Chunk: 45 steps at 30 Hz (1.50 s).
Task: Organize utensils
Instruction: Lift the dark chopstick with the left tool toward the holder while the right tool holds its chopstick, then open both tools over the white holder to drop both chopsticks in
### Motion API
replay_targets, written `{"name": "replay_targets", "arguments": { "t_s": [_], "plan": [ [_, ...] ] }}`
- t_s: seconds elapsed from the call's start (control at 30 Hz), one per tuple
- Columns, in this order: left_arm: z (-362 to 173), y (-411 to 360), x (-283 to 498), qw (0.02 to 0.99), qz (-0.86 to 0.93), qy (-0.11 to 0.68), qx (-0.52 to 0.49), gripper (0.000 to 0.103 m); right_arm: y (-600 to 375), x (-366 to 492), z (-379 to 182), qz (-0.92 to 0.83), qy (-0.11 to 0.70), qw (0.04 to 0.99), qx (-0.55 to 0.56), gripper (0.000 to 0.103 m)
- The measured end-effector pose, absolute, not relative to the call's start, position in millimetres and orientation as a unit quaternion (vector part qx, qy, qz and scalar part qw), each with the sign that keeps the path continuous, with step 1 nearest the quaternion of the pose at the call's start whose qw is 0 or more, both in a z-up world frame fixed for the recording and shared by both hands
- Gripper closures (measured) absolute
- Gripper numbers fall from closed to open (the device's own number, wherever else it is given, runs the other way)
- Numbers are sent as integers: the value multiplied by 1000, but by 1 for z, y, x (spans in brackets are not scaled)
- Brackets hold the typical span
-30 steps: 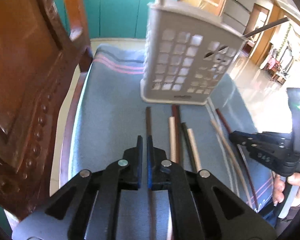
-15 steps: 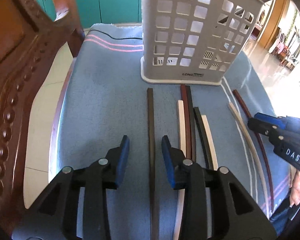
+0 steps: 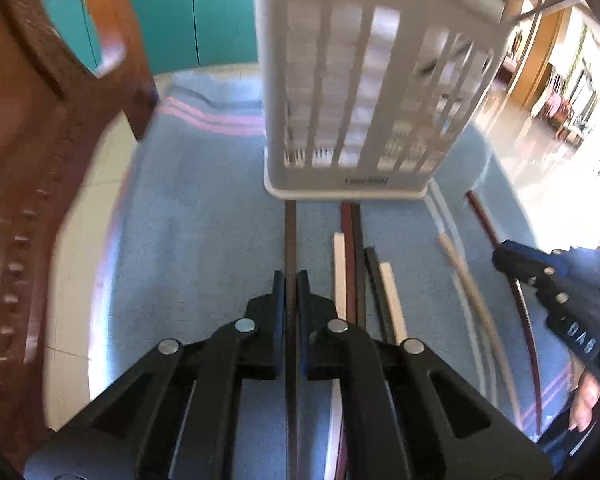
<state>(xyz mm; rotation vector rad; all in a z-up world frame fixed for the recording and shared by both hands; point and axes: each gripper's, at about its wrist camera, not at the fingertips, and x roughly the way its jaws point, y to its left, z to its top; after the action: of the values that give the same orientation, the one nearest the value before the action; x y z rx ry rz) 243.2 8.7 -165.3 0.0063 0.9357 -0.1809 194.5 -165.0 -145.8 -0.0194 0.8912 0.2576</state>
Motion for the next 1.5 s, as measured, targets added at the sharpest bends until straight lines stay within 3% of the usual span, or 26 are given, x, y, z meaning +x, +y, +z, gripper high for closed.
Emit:
{"name": "replay_targets", "arguments": {
  "t_s": [0.33, 0.63, 0.73, 0.97, 1.27, 1.4, 1.5],
  "plan": [
    [-18, 37, 161, 954, -134, 264, -41, 96, -193, 114, -16, 197, 281, 937, 64, 96],
    [91, 63, 178, 980, -114, 89, -134, 96, -194, 146, 71, 179, 122, 969, 122, 96],
    [85, 64, 198, 984, -84, 43, -153, 96, -187, 153, 70, 150, 59, 979, 123, 96],
    [29, 25, 255, 990, -46, 108, -76, 96, -156, 198, 17, 123, 115, 984, 58, 96],
    [9, 9, 261, 989, -45, 138, -37, 96, -144, 198, 3, 119, 135, 983, 27, 95],
    [6, 10, 255, 989, -44, 135, -36, 95, -146, 186, 9, 111, 123, 986, 19, 69],
    [6, 15, 242, 990, -51, 126, -40, 87, -153, 160, 18, 116, 97, 988, 14, 61]
  ]
}}
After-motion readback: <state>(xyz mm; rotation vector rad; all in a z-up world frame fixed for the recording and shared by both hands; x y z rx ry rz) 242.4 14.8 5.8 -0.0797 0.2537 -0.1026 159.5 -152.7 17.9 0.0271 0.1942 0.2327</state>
